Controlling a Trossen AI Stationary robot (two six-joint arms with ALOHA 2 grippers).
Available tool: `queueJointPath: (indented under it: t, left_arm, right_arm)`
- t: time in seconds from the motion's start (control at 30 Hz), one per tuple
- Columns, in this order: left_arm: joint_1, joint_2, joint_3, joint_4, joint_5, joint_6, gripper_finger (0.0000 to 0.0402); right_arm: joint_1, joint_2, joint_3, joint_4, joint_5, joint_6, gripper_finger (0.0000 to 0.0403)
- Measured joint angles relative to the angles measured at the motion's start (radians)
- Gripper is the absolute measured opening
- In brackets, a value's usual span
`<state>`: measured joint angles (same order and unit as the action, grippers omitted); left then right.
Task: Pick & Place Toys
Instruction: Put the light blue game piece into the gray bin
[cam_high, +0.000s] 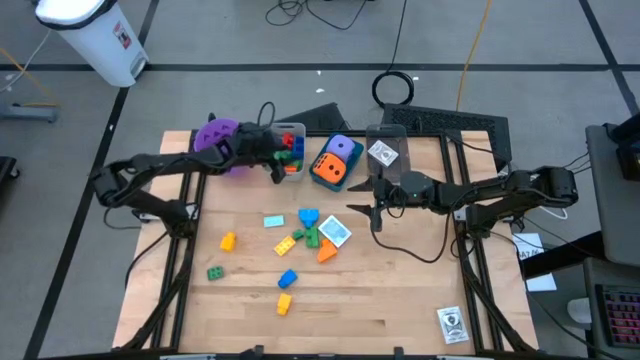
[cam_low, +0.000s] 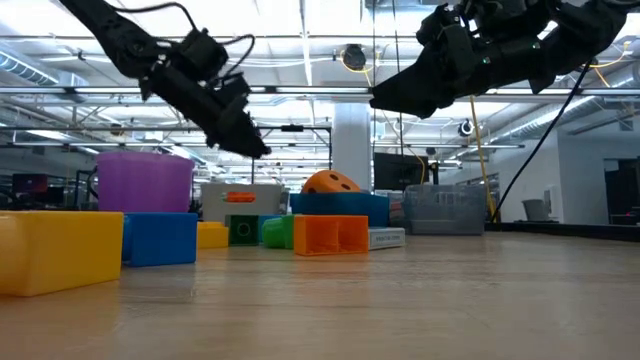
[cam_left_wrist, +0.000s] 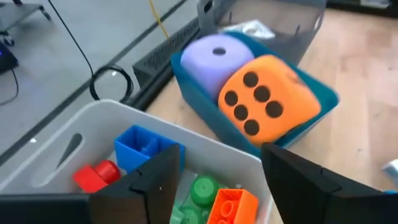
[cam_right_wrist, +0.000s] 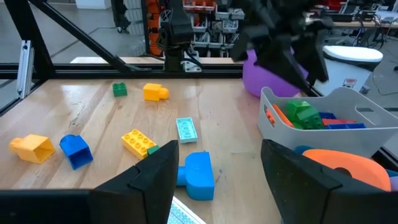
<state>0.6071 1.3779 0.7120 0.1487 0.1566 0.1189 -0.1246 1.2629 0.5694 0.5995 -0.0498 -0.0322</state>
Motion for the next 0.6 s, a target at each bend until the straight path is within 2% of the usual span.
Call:
queueJointPath:
  t: [0.17,0.37,0.5,0.6]
  left_arm:
    - [-0.006,-0.138,0.0,-0.133,0.0,-0.009,0.0231]
    - [-0.054,-0.286,0.0,-0.409,0.001,-0.073,0.0223]
    - [-0.117,-0.339,0.0,-0.609,0.0,-0.15,0.0224]
    - [-0.181,-0.348,0.0,-0.685,-0.011,-0.223,0.0225]
  right_arm:
    - [0.0,0.0,0.0,0.0,-0.003,0.0,0.0219]
    - [0.0,0.0,0.0,0.001,-0.003,-0.002,0.0224]
    - [0.0,0.0,0.0,0.001,-0.003,-0.002,0.0222]
    - [0.0,0.0,0.0,0.001,-0.004,-0.002,0.0222]
